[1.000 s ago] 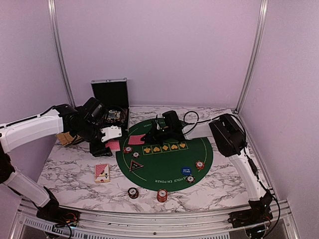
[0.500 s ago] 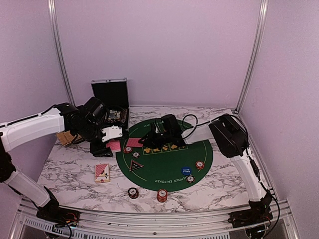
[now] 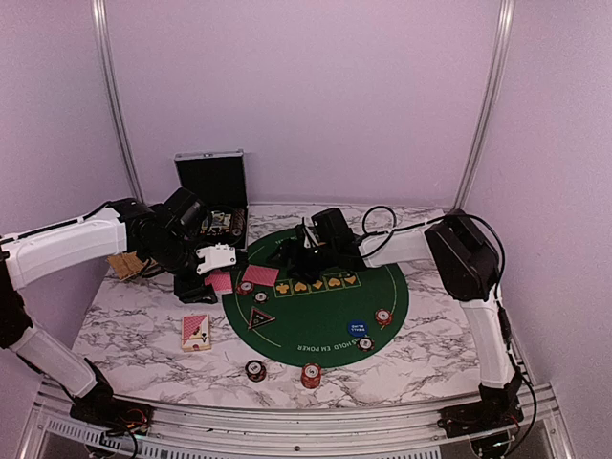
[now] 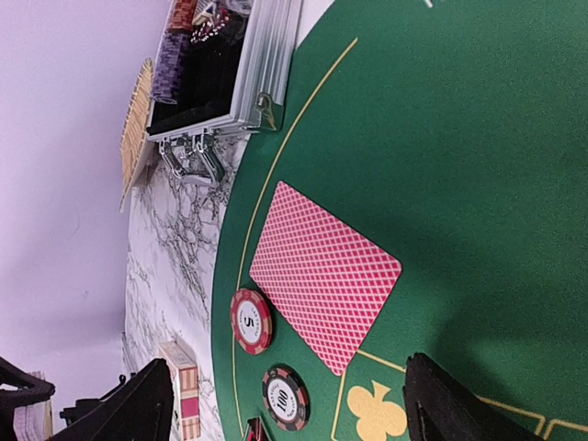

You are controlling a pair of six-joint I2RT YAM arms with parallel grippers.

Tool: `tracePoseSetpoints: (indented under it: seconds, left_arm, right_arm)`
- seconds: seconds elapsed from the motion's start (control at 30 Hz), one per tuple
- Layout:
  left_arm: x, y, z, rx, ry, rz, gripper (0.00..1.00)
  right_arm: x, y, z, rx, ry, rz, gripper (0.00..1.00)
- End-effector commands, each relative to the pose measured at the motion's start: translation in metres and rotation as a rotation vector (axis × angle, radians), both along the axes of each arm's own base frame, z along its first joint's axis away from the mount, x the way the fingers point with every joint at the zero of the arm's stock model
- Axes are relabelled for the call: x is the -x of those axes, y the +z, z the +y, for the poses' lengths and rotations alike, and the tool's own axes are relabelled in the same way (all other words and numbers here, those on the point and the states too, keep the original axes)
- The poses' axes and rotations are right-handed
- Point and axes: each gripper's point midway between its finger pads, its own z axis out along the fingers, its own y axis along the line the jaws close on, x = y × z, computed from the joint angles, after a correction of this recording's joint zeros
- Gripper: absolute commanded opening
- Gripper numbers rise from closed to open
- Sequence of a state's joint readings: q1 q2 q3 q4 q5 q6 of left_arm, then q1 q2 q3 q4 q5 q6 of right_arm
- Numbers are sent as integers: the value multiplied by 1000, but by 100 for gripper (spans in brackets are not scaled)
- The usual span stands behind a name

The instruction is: Distribute texas hold em gaming equipment

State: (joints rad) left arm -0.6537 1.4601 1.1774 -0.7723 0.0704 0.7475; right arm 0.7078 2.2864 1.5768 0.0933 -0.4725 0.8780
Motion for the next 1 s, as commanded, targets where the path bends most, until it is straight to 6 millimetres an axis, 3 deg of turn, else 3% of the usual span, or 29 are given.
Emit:
tracePoseSetpoints:
  seconds: [0.0, 0.17, 0.37, 0.6, 0.97]
  left_arm:
    - [-2, 6, -3, 13, -6, 8, 0]
    - [-2, 6, -3, 13, -4, 7, 0]
    - [-4, 7, -4, 13, -3, 4, 0]
    - [-8, 8, -6, 12, 4, 1, 0]
    - [-12, 11, -8, 13, 11, -5, 0]
  right_arm:
    - [3, 22, -13, 40, -15, -60, 88]
    - [9, 42, -20, 44, -12, -94, 96]
    - [23, 70, -22, -12, 34, -111, 99]
    - [66, 97, 4, -240, 193, -46, 99]
    - [113, 104, 46, -377, 355, 33, 99]
